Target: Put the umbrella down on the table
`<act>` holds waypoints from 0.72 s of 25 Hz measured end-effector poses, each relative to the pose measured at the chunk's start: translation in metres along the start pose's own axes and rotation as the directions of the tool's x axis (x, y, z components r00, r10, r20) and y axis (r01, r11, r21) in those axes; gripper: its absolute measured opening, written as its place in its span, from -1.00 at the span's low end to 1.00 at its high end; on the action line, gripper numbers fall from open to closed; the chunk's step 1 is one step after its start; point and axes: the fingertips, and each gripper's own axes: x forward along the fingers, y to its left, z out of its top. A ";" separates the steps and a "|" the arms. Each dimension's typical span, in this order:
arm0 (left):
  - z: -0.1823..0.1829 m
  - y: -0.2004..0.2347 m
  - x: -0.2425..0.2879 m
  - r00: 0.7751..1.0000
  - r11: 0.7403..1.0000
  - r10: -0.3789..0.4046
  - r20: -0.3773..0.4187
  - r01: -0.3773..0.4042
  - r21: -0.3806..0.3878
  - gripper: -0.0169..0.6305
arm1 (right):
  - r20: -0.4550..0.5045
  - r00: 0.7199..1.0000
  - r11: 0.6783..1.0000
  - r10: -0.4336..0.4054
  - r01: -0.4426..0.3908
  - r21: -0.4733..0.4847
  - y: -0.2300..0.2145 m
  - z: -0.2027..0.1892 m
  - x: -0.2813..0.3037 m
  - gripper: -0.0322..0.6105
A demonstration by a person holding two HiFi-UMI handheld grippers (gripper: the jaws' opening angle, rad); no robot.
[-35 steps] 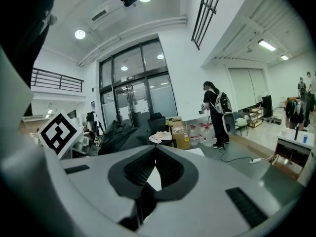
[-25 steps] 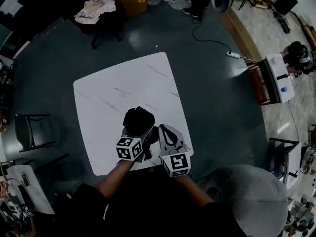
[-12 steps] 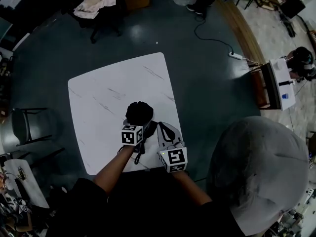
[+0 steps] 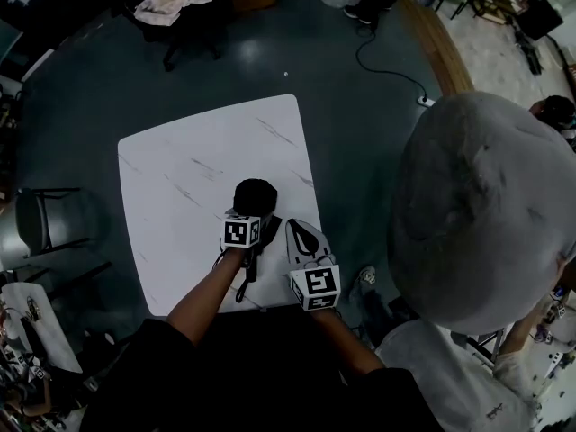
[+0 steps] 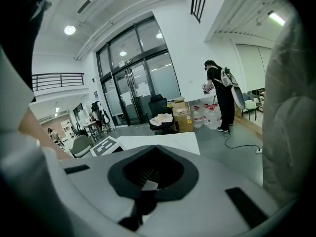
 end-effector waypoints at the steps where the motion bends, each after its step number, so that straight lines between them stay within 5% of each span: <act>1: -0.002 0.001 0.002 1.000 1.000 -0.001 -0.011 0.001 -0.004 0.18 | -0.001 1.000 1.000 0.001 -0.001 0.002 0.000 -0.001 0.000 -0.85; 18: -0.010 -0.003 -0.021 0.996 0.997 -0.083 0.039 0.083 0.005 0.18 | -0.002 1.000 1.000 -0.027 0.027 0.005 0.025 -0.013 -0.025 -0.85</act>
